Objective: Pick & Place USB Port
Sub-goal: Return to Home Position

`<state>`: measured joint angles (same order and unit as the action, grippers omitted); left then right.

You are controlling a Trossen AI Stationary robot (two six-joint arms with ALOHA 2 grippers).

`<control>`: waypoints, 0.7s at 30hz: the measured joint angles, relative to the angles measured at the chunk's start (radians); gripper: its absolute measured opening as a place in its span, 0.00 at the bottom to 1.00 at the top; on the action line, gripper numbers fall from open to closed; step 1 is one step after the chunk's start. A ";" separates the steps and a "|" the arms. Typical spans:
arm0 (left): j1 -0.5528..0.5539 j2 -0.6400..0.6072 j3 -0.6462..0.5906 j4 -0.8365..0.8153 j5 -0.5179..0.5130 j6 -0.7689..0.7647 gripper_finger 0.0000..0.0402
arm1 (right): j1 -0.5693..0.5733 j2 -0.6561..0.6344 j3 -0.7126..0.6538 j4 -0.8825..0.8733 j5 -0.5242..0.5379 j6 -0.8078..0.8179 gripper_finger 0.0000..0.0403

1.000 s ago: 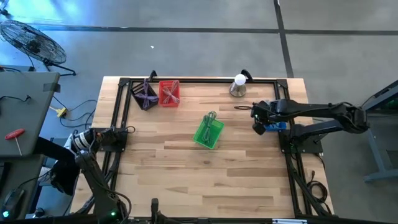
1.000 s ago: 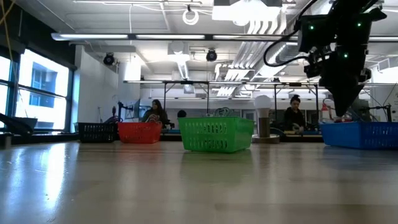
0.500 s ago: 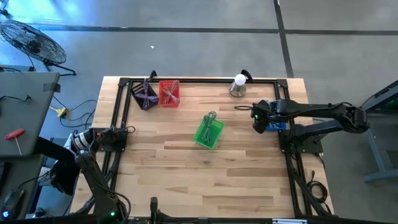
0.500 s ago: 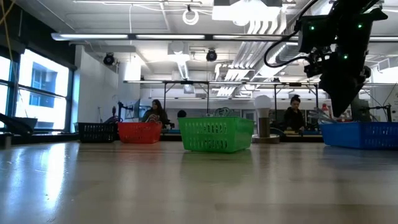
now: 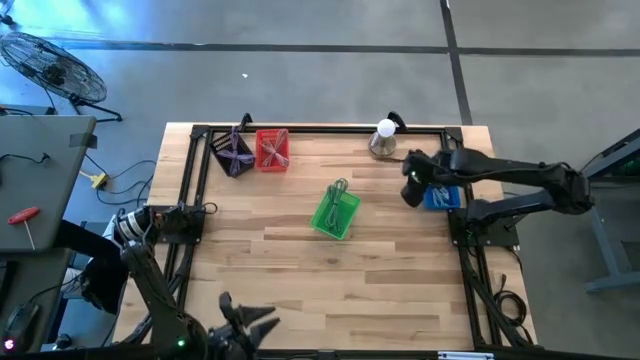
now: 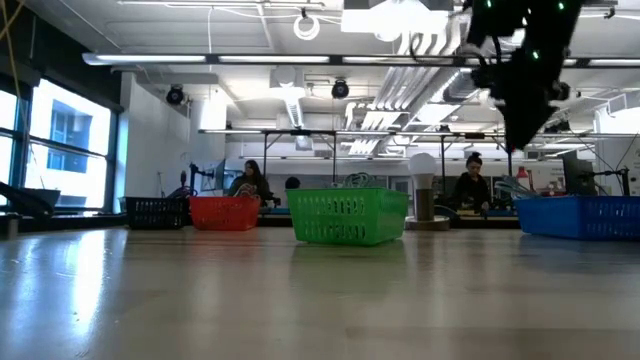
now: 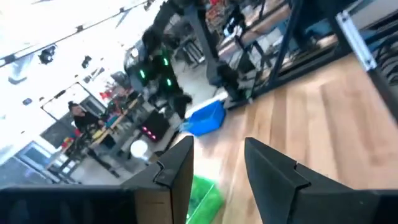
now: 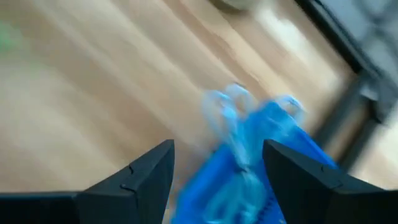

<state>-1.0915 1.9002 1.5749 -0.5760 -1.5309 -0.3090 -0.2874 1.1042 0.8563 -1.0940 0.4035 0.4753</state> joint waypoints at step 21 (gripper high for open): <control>0.516 -0.297 -0.078 -0.884 0.389 -0.587 0.34 | 0.171 0.052 0.012 1.137 -0.446 -0.389 0.59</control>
<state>-0.5760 1.6035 1.4965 -1.4600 -1.1424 -0.8958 -0.1161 1.1563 0.8682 0.0435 -0.0425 0.0865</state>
